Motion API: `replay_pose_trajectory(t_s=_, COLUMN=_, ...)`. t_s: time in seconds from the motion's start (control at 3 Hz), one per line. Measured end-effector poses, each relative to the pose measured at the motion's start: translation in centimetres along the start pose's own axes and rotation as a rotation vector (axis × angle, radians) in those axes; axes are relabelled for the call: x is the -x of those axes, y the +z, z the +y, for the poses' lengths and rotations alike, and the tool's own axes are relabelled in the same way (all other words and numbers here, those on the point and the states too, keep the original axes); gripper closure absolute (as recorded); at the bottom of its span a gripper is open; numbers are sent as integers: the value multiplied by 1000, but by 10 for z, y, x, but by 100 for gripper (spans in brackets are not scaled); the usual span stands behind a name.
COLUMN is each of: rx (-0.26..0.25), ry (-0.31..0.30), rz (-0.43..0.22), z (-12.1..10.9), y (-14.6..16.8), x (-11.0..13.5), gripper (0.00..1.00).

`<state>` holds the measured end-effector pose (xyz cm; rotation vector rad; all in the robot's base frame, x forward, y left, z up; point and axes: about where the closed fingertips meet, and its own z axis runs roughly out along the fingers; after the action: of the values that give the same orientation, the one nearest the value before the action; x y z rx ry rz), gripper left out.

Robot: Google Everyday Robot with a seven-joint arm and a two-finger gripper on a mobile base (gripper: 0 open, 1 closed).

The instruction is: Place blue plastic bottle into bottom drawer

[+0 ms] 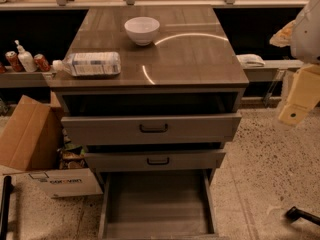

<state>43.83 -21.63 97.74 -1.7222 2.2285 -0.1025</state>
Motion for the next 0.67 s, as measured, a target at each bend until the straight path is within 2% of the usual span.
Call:
replay_pose_trajectory(t_s=0.33, rx=0, ry=0, rz=-1, z=0, y=0, x=0, gripper=0)
replay_pose_trajectory(t_s=0.67, rx=-16, ry=4, rz=-88, z=-14, y=6, x=24, gripper=0)
